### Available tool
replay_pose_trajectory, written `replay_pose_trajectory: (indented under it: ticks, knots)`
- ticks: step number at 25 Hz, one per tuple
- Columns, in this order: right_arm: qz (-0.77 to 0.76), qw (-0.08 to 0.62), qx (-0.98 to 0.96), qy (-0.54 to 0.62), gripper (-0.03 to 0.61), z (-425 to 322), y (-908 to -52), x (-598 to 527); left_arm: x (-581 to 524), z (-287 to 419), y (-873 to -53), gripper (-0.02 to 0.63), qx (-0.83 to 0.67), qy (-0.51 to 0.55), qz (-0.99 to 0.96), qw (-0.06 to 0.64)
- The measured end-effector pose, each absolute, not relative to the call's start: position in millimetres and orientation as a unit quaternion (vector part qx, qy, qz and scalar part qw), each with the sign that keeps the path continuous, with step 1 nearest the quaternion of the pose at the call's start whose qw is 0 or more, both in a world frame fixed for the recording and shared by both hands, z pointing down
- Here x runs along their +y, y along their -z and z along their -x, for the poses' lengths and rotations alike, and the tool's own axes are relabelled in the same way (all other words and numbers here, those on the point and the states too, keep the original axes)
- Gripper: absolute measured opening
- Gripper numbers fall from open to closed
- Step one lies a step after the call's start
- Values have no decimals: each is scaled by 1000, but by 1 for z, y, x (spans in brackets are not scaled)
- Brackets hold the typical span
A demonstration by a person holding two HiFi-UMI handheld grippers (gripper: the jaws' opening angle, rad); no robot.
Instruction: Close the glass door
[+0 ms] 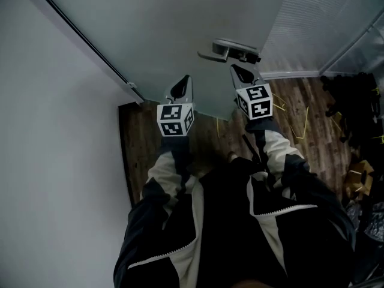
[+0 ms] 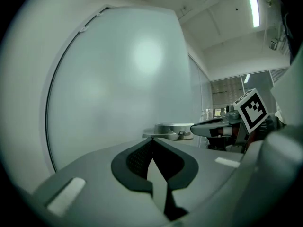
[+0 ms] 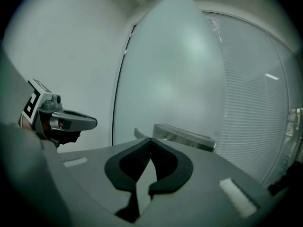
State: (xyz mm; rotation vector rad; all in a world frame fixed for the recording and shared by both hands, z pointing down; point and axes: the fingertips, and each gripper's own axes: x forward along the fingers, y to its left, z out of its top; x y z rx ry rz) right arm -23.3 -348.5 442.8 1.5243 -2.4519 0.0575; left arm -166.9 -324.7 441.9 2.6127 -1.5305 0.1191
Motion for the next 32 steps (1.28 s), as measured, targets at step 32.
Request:
replay_pose_trajectory:
  ticks: [32]
  knots:
    - [-351,553,-641,400,121,46,-490,-407,-368,101,-444,3,-463,-43,-883,68]
